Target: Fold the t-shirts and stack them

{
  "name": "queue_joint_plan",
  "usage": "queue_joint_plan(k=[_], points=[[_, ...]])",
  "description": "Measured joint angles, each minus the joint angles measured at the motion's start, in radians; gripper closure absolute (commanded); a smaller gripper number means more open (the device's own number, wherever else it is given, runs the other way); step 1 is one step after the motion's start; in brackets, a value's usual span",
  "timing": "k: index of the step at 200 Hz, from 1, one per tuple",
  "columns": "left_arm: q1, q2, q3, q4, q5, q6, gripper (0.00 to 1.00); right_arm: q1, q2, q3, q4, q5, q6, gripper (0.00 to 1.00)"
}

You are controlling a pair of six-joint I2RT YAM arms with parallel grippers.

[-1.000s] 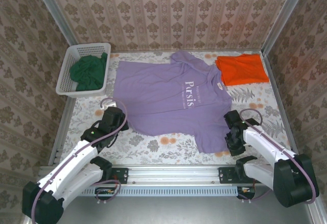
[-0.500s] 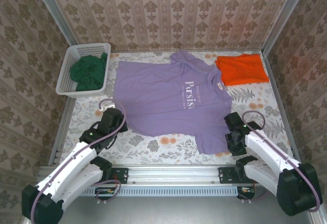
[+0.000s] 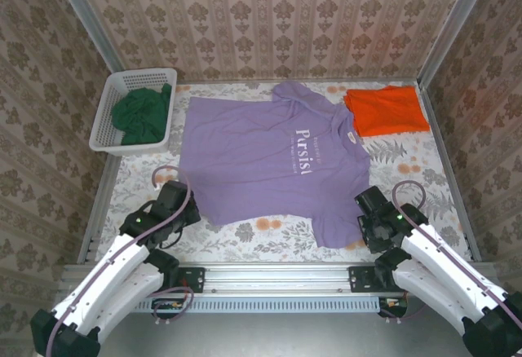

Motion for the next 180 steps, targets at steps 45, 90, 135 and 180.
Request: queue_joint_plan(k=[45,90,135,180], points=[[0.000,-0.043,0.016,-0.083,-0.002,-0.065,1.00,0.141,-0.023,0.031,-0.028,0.031,0.090,1.00],[0.000,-0.103,0.037,-0.163,-0.002,-0.127,1.00,0.286,-0.021,0.138,-0.193,0.124,0.183,1.00],[0.031,-0.103,0.063,-0.203,-0.007,-0.154,1.00,0.336,-0.010,0.217,-0.279,0.245,0.207,1.00],[0.229,-0.008,0.121,-0.166,0.058,-0.098,1.00,0.332,0.138,0.328,-0.219,0.372,0.097,1.00]])
